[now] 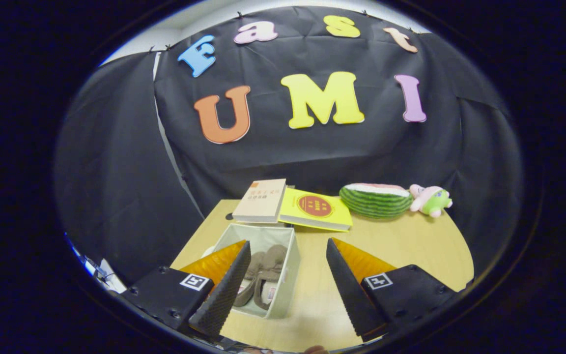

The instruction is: Open the storage box then place both shoes into the box .Put the left shoe in first, then the right shoe, with the right side of both shoes facing outward in a uniform manner.

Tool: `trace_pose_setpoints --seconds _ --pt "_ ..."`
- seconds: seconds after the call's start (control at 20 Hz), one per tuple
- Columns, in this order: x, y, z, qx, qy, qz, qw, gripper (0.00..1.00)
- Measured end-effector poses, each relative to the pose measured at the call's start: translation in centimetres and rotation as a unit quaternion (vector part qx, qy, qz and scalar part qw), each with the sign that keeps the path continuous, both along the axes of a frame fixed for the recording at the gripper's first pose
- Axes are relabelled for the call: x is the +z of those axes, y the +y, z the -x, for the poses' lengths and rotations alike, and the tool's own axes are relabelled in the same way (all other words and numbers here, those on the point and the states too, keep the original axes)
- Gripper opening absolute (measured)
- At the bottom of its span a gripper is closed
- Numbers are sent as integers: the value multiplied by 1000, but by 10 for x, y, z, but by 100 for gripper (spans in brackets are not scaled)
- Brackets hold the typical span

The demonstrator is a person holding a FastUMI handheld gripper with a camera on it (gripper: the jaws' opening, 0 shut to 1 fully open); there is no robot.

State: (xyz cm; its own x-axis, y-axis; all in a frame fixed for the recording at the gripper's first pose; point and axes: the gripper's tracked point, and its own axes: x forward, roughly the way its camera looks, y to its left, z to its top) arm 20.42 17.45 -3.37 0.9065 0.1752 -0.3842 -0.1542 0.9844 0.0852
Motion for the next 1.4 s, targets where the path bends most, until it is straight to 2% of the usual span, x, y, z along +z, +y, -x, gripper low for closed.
trace_pose_setpoints --seconds 0.45,0.75,0.9,1.25,1.4 --pt "59 -36 64 -40 -137 0 990 100" --pt "76 -60 108 -71 -205 14 976 100" --pt "80 -73 127 -88 -246 25 965 100" --pt "84 -87 163 -96 -292 14 951 100" --pt "78 -81 163 -85 -282 8 955 100"
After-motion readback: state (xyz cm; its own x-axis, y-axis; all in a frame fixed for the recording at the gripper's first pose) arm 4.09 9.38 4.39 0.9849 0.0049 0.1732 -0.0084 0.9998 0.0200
